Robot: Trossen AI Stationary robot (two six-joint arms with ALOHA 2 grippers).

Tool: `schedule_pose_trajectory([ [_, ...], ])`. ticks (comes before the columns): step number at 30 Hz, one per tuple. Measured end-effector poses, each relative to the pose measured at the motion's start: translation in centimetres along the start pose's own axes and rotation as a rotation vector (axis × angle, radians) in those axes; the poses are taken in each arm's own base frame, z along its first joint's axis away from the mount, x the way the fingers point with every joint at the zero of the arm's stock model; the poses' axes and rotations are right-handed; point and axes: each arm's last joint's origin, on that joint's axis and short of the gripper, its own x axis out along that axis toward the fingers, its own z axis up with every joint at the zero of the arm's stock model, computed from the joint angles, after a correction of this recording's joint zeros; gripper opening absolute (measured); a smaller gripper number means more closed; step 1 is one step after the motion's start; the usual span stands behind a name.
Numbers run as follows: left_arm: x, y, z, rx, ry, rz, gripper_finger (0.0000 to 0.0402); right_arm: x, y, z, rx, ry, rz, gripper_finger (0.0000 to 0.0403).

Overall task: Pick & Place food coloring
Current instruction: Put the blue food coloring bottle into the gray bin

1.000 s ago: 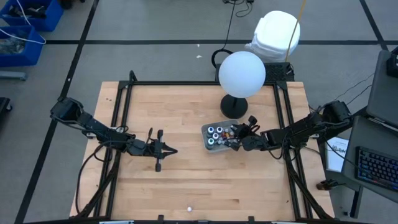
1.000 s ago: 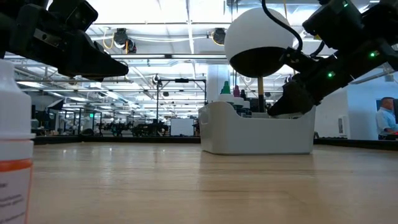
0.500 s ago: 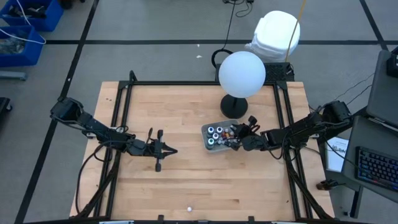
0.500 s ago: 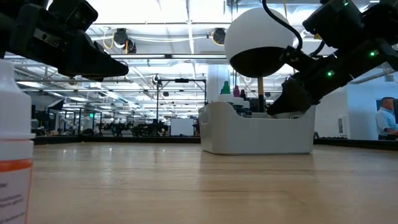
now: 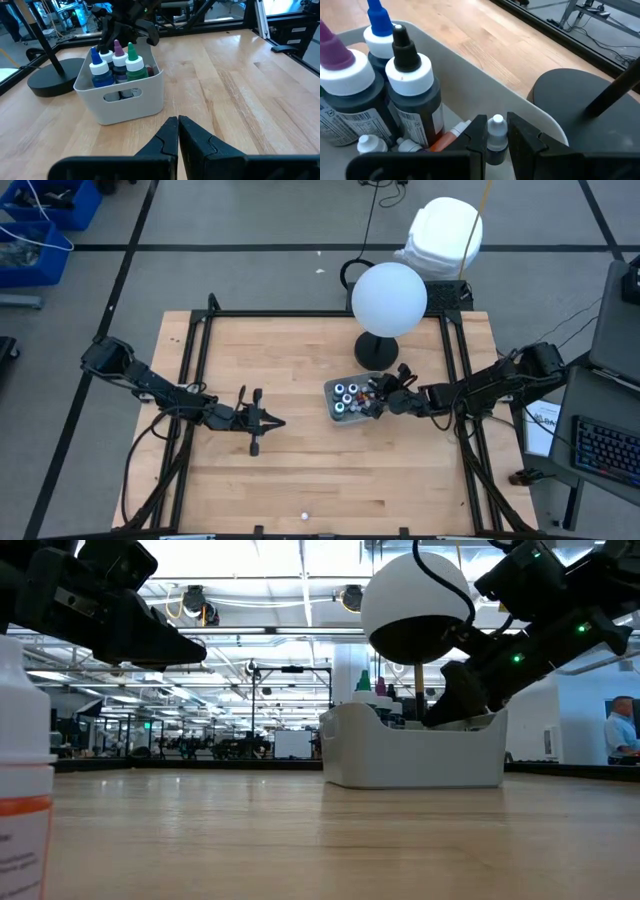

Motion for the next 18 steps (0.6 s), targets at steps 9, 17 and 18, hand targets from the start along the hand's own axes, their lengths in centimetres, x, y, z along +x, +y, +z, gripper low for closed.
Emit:
schedule_pose_trajectory([
  [9, 0.00, 0.00, 0.00, 0.005, 0.000, 0.000, 0.0021, 0.13, -0.17, 0.03, 0.009, 0.004, -0.007, 0.0045],
  [17, 0.00, 0.00, 0.01, 0.021, -0.001, 0.000, 0.0021, 0.13, -0.18, 0.00, -0.031, 0.007, -0.007, 0.0045],
  [18, 0.00, 0.01, 0.01, 0.021, -0.001, 0.000, 0.0021, 0.13, -0.18, 0.00, -0.032, 0.007, -0.007, 0.0045],
])
